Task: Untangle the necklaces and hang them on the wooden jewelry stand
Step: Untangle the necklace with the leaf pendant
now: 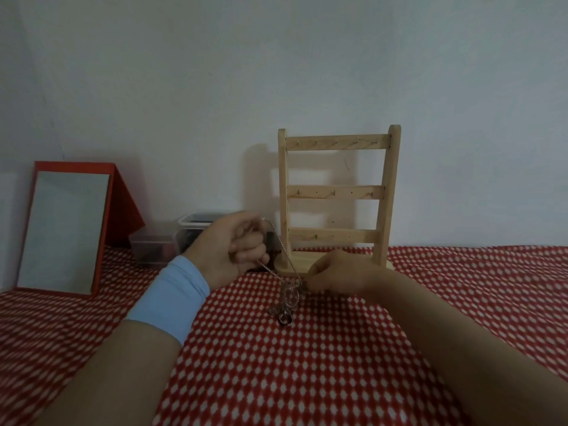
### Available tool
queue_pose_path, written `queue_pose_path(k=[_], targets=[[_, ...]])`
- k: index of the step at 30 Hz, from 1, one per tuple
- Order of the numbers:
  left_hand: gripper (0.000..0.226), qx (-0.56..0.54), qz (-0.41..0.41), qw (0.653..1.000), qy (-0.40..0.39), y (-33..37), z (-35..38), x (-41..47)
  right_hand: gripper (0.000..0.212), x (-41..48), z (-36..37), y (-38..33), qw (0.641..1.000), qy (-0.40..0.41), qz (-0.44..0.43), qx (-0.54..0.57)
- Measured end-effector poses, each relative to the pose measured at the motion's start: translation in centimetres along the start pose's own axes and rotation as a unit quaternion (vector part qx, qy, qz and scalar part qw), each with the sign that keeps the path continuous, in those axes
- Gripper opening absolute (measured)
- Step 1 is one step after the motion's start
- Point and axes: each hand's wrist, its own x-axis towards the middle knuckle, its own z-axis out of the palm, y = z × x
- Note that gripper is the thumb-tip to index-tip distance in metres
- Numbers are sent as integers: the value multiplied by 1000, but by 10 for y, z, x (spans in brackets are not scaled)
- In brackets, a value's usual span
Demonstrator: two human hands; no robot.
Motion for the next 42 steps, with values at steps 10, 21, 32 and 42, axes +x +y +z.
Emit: queue_pose_path(k=[10,21,32,42], targets=[[36,100,25,994,-17,5,25,-7,21,-5,1,-2,975,-17,-116,188],[33,29,168,978,116,13,22,-8,17,-3,10,-1,984,-19,-134,115],[26,304,36,909,284,15,-23,1,4,-1,3,3,979,76,-138,127],[44,579,18,812,64,-21,24,9,13,-3,-1,-5,978,75,-157,112]])
